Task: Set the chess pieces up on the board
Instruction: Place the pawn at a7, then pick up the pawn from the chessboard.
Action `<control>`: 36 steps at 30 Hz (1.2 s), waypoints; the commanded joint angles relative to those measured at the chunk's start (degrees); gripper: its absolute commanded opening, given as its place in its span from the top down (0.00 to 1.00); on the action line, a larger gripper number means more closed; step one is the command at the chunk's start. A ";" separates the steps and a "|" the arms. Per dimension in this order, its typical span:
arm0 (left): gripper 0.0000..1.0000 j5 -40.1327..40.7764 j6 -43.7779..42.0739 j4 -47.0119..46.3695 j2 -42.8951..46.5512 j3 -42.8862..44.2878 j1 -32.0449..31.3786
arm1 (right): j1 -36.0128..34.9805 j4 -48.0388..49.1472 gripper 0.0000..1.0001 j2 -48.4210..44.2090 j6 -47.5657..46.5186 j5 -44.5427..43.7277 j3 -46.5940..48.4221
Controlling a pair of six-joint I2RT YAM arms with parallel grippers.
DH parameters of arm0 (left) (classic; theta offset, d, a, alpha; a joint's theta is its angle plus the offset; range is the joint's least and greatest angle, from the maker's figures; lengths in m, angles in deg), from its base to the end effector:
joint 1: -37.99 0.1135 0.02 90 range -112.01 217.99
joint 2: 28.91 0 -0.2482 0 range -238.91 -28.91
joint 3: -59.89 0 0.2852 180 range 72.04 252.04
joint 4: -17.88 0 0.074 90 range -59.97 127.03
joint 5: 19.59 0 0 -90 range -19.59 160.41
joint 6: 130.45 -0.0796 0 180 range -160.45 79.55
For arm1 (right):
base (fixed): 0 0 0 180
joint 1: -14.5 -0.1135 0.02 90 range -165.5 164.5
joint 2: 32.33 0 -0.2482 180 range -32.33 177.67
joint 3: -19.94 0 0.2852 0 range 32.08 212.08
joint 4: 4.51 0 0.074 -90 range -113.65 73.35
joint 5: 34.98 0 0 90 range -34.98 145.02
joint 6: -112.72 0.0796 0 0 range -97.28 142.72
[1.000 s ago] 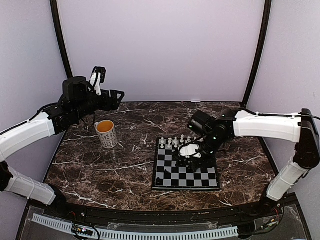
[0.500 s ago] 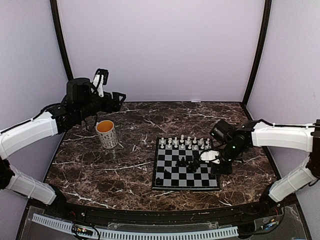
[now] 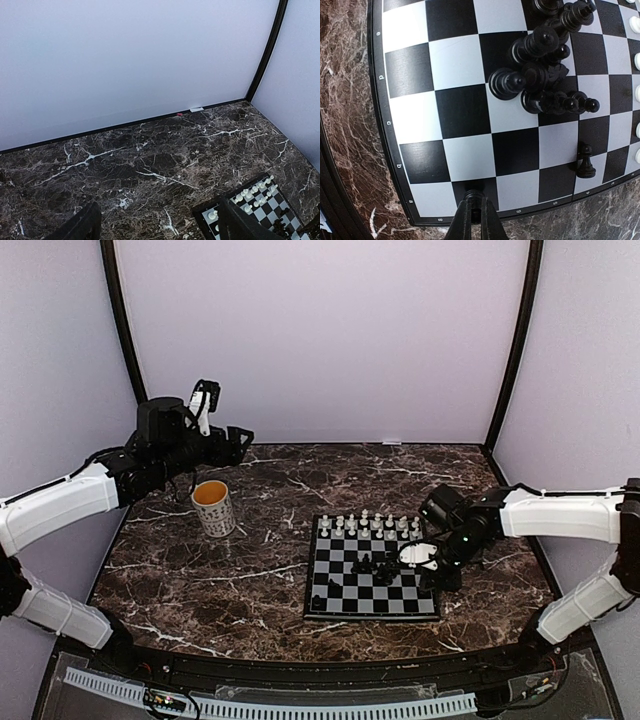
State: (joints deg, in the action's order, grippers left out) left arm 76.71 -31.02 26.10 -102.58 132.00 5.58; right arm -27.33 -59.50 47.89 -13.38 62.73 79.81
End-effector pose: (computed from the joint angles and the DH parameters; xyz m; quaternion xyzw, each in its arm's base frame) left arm 0.3307 -0.1996 0.3179 0.1174 0.7554 -0.1904 0.6159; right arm 0.2044 0.1973 0.1110 -0.6290 0.7640 0.0730 0.1238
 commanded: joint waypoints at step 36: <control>0.17 -3.41 1.03 0.76 -1.37 1.42 0.09 | 10.30 2.37 0.61 6.68 2.48 3.39 9.69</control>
State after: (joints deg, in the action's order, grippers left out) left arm 74.86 -30.71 26.83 -103.63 132.00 5.58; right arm -17.71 -59.48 52.00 -11.67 67.53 88.44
